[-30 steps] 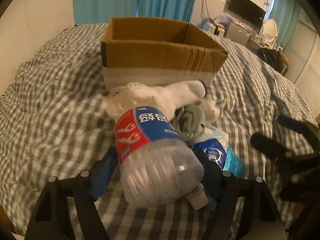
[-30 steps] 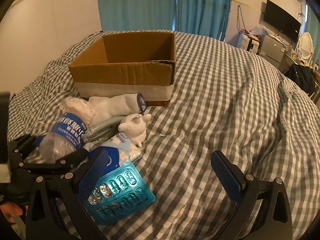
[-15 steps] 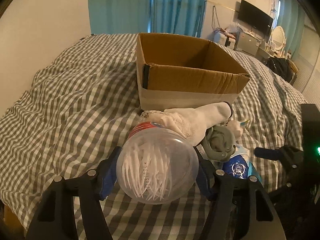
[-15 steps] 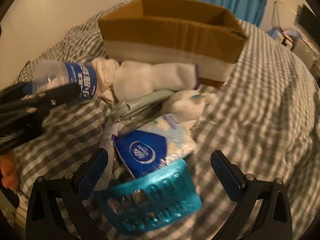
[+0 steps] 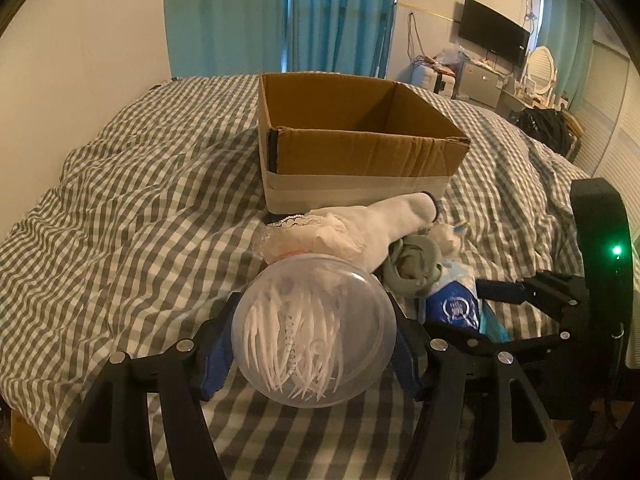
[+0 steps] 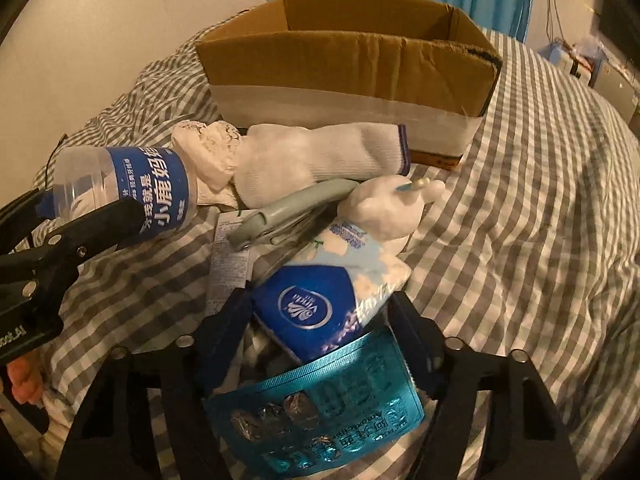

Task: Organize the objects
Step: 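Grasp the clear water bottle with the left gripper while the right grasps the blue-white packet, then carry bottle and packet over the box and open both grippers to drop them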

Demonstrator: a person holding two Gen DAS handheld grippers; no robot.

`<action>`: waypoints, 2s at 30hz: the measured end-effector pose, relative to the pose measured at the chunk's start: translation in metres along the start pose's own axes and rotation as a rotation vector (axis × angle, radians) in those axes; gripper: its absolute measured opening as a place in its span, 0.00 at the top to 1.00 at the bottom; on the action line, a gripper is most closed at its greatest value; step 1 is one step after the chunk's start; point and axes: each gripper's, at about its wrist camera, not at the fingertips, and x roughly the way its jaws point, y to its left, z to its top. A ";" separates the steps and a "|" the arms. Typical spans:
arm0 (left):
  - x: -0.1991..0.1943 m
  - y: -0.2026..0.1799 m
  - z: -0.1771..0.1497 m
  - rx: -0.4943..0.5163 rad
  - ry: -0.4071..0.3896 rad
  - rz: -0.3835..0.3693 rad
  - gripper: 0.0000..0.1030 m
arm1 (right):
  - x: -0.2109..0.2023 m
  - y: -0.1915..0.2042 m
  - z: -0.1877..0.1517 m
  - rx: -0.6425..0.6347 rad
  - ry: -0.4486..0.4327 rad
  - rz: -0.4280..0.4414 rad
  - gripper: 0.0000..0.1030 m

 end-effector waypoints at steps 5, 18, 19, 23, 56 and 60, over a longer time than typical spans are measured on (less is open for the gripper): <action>-0.013 -0.001 -0.004 -0.003 -0.005 -0.005 0.35 | -0.020 0.004 0.003 -0.002 -0.054 -0.011 0.40; -0.054 -0.015 0.007 0.030 -0.085 0.013 0.36 | -0.075 0.011 0.012 -0.027 -0.173 -0.058 0.49; -0.058 -0.018 0.010 0.040 -0.108 0.033 0.36 | -0.082 0.013 0.015 -0.037 -0.186 -0.066 0.49; -0.065 -0.020 0.031 0.042 -0.132 0.002 0.36 | -0.115 0.022 0.029 -0.100 -0.256 -0.101 0.50; 0.092 -0.017 0.165 0.049 -0.053 0.058 0.36 | -0.047 -0.062 0.207 -0.046 -0.302 -0.025 0.50; 0.102 -0.019 0.159 0.059 -0.007 0.031 0.35 | -0.031 -0.065 0.204 -0.036 -0.272 -0.041 0.46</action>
